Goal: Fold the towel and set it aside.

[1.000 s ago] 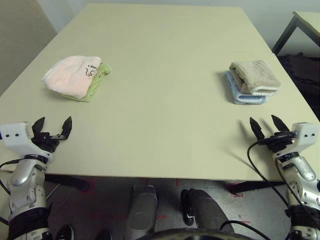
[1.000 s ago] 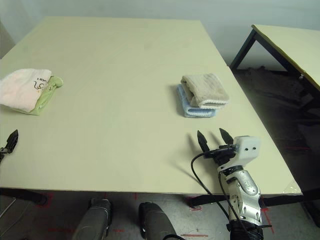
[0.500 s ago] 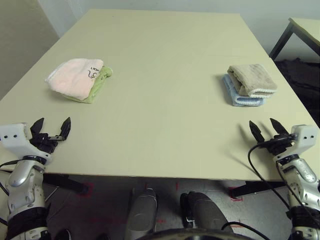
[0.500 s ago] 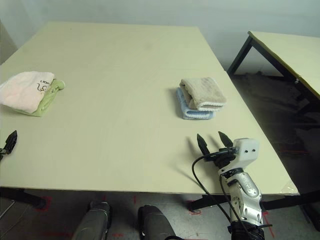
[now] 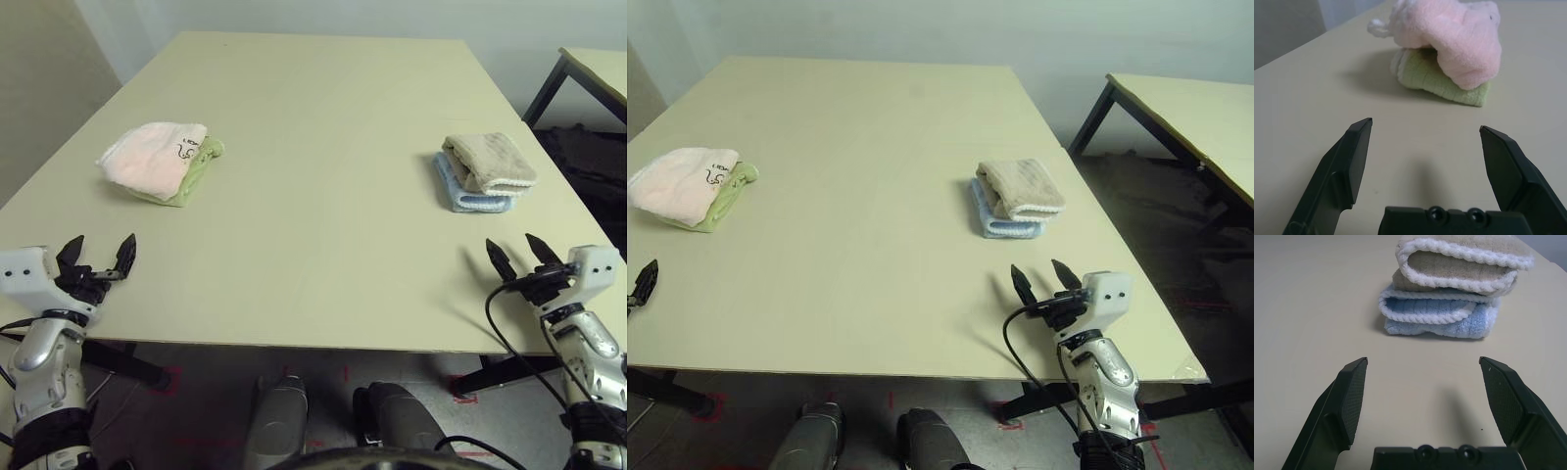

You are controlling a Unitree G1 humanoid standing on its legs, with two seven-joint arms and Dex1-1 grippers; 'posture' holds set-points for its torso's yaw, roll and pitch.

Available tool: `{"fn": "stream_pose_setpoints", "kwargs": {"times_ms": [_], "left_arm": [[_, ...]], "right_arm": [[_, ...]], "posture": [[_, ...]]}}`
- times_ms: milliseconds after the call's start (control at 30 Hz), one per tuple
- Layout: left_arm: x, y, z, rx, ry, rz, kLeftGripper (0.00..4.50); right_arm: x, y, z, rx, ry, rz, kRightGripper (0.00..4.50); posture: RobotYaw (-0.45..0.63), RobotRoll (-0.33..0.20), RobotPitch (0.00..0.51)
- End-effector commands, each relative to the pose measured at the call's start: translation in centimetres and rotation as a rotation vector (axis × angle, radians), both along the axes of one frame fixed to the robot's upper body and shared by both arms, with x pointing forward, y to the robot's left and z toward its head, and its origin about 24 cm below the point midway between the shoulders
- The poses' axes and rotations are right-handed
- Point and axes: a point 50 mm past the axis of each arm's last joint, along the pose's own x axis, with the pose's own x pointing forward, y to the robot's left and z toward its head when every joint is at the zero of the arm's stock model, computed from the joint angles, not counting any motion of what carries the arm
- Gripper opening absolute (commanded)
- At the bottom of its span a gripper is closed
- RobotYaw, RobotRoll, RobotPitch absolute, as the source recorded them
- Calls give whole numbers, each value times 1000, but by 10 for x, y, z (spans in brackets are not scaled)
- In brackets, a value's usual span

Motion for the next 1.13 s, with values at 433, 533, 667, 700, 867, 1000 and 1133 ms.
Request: {"fn": "stream_pose_setpoints", "kwargs": {"times_ms": [433,533,667,700,867,1000,1133], "left_arm": [[0,3,-4,-2,8,-5,4491],[0,3,-5,-5,8,-3,4491],[-1,2,-6,-8,10,-2,4491],[-2,2,-7,-9,10,-2,4491],[-1,0,-8,-10,14,-5,4491],[-1,0,-9,-12,15,-7,4491],[-1,0,-9,-13,16,-7,4491]], "right_arm": [[-5,-1,-1,4,-1,-3,4500],[-5,1,-2,6,2,1,4500],[-5,2,-3,10,5,5,4500],[-5,2,-3,11,5,6,4500],[-6,4,-4,18,10,10,4500],[-7,5,-5,22,15,9,4500],[-8,6,-6,25,16,6,4500]], "posture": [[133,0,72],[133,0,75],[135,0,78],[135,0,78],[134,0,85],[132,0,90],[131,0,93]]}}
